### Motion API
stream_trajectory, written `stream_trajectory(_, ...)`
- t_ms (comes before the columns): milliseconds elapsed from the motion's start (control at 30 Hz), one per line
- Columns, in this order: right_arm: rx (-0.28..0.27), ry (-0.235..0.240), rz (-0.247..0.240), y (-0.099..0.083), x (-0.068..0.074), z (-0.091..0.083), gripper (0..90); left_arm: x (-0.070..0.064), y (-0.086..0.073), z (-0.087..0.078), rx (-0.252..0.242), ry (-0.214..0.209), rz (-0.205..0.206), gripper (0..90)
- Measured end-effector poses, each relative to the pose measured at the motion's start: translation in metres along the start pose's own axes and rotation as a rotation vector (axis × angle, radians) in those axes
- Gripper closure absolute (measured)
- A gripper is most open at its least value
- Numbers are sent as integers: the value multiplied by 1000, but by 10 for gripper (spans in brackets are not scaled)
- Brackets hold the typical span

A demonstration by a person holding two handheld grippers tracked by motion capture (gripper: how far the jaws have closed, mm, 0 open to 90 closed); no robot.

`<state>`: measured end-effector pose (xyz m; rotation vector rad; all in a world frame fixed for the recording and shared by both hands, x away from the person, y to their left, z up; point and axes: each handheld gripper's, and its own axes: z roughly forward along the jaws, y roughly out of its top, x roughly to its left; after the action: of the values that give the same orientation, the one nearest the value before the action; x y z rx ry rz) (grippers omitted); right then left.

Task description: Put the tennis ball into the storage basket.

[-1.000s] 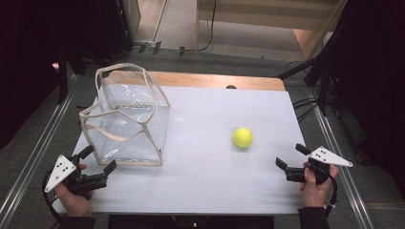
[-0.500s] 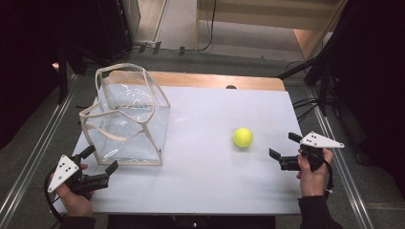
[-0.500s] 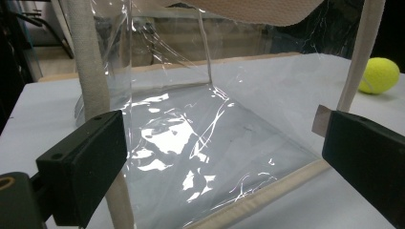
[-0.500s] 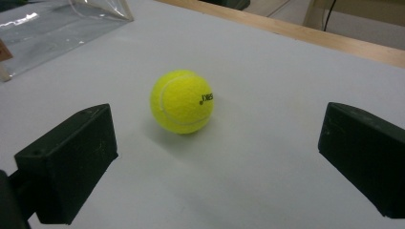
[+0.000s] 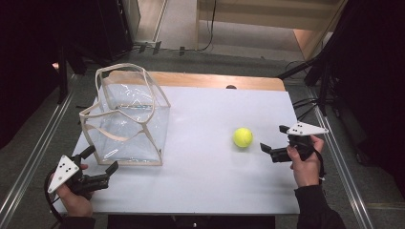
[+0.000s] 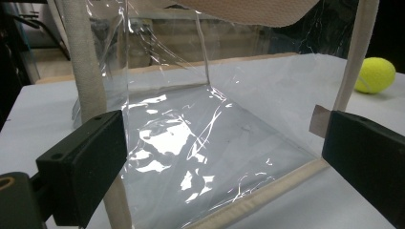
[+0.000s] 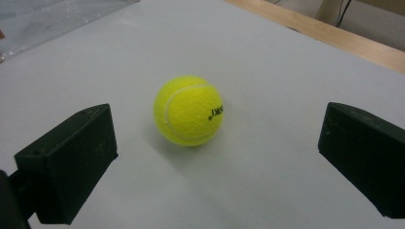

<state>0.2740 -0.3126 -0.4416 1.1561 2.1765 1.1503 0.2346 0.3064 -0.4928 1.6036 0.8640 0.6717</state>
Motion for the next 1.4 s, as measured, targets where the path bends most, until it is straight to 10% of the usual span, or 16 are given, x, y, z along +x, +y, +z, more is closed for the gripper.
stream_trajectory(1400, 298, 88, -148, 51, 7, 61, 0, -1, 0, -4, -21, -5, 0, 13)
